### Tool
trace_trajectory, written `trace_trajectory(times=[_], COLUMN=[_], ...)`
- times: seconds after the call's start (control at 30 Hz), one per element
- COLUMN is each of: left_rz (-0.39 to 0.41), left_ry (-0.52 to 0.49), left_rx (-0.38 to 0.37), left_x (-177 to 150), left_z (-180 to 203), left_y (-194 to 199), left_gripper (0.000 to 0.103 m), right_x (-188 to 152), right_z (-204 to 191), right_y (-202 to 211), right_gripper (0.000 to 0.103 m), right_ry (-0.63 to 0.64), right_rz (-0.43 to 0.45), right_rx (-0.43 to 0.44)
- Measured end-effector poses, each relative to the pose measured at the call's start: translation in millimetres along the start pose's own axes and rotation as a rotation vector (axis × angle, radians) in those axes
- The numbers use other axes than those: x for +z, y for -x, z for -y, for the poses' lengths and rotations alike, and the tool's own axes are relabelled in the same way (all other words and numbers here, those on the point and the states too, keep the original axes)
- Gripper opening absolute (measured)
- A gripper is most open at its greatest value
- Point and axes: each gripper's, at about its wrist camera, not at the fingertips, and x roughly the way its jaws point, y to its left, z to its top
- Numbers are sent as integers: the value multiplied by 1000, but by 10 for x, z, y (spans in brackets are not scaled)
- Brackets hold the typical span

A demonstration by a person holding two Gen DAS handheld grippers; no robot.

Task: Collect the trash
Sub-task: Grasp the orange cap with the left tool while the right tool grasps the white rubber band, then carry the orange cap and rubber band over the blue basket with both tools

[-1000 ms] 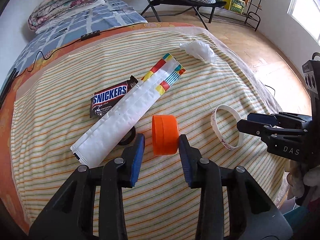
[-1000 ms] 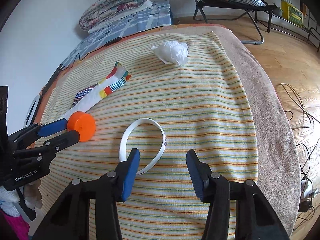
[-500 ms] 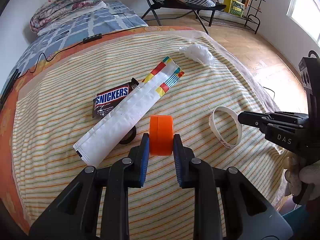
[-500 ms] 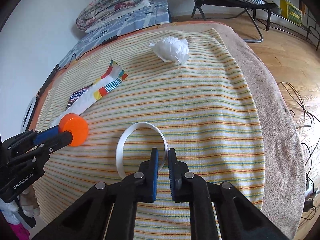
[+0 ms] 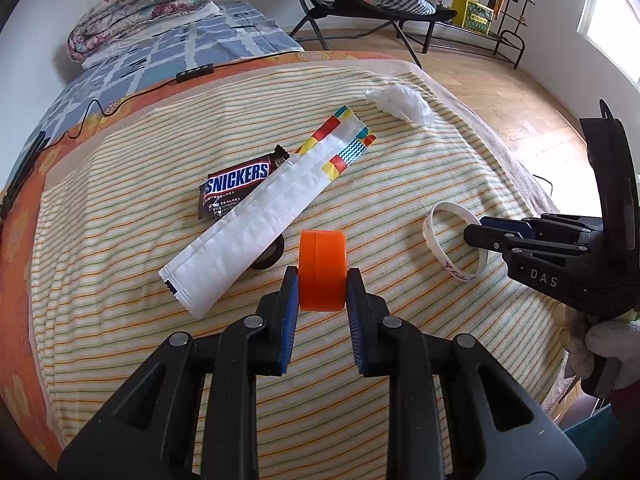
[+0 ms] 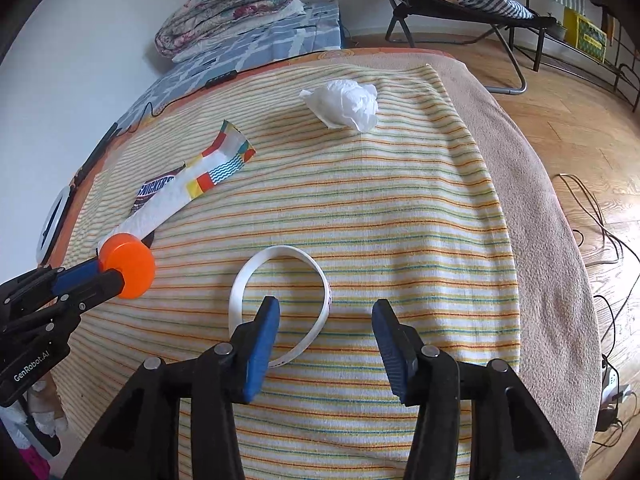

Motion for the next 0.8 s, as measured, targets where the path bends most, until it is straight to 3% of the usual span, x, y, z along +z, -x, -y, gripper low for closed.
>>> trace_trajectory(times=[0.07,0.1,0.13,0.17,0.53,0.8], left_rz=[1,2,4,6,45,71], left_ry=[0,-1,0,0,23,34], left_rx=[-1,0,0,0,-3,1], left_x=[-9,-8,-16,-27,-196,-527], left_z=[-1,-1,-2,-2,-50,-59], left_y=[8,8,17,31,447,918], left_gripper=[22,22,22,22,22,22], right_x=[-16,-13,-6,1,-58,-324], right_z=[-45,-70,-81,-79,-233,-517], right_y=[-45,-40,-36,-19,401,812], right_gripper=[21,16,3,1,0,0], right_ry=[28,46,51,42,74,140], right_rz=[1,10,9,13,112,157], right_rx=[-38,-50,-48,-40,-22,29])
